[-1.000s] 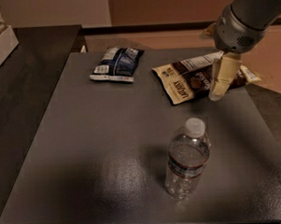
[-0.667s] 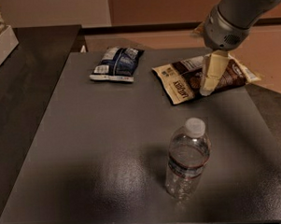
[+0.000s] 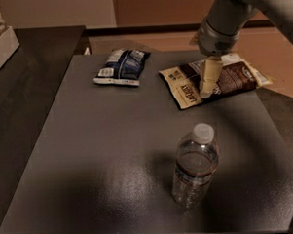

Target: Move brown chip bag near water bottle

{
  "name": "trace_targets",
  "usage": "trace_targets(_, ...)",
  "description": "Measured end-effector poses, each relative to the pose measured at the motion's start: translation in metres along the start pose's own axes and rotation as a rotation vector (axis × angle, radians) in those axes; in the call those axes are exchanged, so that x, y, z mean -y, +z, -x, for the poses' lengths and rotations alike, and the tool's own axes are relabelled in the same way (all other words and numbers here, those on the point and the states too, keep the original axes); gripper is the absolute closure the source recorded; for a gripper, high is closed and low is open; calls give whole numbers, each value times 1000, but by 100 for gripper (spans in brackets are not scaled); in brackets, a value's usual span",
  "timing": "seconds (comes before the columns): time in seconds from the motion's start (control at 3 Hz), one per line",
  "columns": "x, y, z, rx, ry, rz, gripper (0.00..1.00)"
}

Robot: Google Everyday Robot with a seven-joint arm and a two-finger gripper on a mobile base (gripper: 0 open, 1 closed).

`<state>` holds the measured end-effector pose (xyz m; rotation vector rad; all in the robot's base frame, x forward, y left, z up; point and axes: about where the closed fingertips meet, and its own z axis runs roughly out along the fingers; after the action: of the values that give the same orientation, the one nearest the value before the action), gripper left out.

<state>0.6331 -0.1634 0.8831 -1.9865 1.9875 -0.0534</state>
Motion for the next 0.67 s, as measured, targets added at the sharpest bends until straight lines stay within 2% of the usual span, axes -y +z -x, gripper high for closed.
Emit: trace_targets(0.67, 14, 38, -19, -87, -9, 74, 0)
